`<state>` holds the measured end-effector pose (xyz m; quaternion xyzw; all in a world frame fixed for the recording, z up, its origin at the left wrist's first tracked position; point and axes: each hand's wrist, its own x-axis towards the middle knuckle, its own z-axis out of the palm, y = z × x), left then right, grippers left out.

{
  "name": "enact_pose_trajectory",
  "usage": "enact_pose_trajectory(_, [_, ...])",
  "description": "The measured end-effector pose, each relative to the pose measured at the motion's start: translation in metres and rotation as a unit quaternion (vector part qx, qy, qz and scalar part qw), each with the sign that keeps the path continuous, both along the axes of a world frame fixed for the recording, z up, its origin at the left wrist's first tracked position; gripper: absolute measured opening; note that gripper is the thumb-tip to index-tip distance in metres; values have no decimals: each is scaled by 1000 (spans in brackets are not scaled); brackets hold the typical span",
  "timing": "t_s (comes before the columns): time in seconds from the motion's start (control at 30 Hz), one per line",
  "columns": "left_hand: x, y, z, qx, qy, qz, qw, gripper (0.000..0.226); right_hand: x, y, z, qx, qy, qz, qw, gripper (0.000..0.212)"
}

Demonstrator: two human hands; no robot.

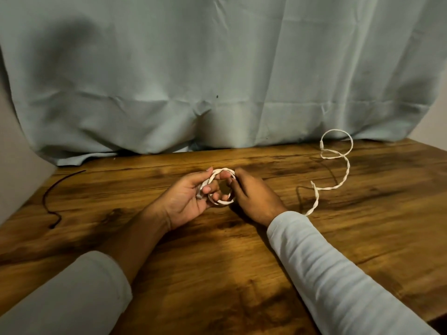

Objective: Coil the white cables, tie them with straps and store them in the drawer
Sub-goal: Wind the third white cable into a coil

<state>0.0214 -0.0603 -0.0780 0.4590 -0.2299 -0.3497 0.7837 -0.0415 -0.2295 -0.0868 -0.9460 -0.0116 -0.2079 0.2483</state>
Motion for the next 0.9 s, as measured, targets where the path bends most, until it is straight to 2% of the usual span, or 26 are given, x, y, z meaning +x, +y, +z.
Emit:
enact_pose_trajectory(0.2, [-2,1,0,-32,29,-49,998,28,-4,0,3,-67,1,-31,997,27])
enact_pose_trajectory(0.3, [-2,0,1,-33,18,-40,998,29,-4,1,4,-67,1,-39,997,32])
enact_pose_trajectory(0.47, [4,-2,-1,-44,67,-26,996,27,2,9,2,-65,-2,-33,997,30])
enact_pose_trajectory(0.67, [5,-4,-5,-62,62,-21,996,28,1,8,1,-51,-1,-24,998,31])
enact_pose_trajectory(0.83, [6,-2,3,-123,89,23,988,23,-5,8,3,-39,-5,-24,999,31])
enact_pose_trajectory(0.9, [18,6,5,-155,119,72,978,27,-8,4,4,-76,-4,-32,997,29])
